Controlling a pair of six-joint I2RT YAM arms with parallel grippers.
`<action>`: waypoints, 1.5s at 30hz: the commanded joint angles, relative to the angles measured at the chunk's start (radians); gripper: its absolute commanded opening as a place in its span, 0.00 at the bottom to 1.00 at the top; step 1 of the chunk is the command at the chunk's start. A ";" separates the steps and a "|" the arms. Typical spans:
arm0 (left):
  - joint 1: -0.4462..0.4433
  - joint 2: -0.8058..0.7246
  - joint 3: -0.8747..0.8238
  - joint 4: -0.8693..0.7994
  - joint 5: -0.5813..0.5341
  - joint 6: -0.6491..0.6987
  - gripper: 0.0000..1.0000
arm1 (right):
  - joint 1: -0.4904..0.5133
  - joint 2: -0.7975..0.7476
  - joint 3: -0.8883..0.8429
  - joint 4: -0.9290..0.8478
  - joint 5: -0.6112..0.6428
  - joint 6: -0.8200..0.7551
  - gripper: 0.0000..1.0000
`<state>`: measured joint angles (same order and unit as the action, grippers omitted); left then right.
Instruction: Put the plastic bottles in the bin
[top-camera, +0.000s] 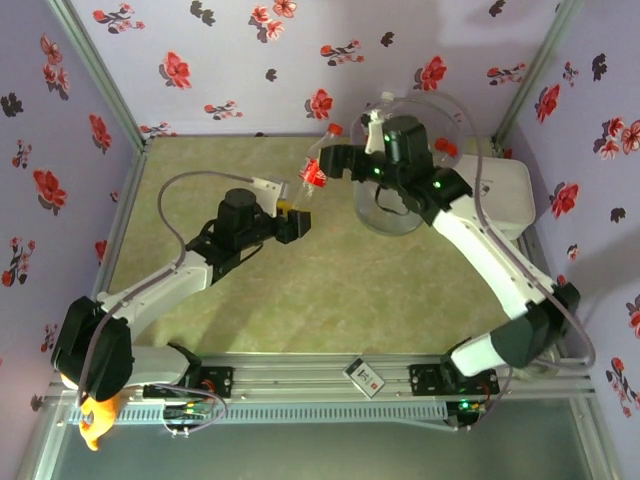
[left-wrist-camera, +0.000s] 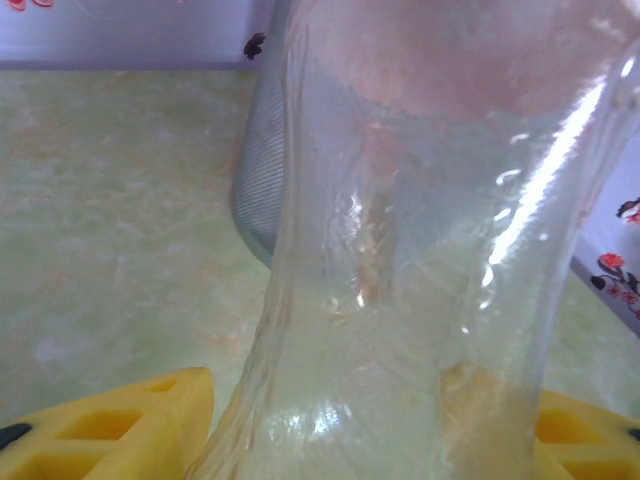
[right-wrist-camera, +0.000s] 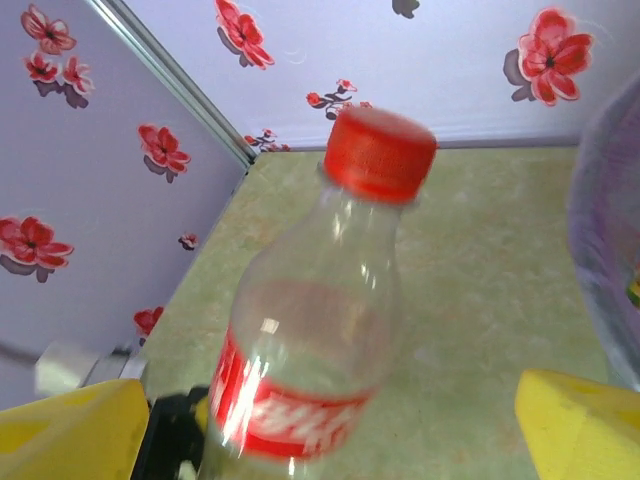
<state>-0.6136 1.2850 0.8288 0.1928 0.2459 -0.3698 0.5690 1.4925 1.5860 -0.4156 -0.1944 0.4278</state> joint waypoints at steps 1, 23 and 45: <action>-0.010 -0.028 -0.030 0.076 0.010 -0.037 0.45 | -0.021 0.096 0.132 0.006 -0.075 -0.008 0.91; -0.015 -0.024 -0.005 0.129 -0.020 -0.037 0.45 | -0.003 0.232 0.169 0.030 -0.195 0.049 0.67; -0.005 -0.151 -0.038 0.045 -0.030 0.001 1.00 | -0.104 0.203 0.369 0.118 -0.055 0.037 0.38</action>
<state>-0.6235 1.1748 0.8150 0.2539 0.2211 -0.3904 0.5171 1.7226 1.9003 -0.3946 -0.3096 0.4465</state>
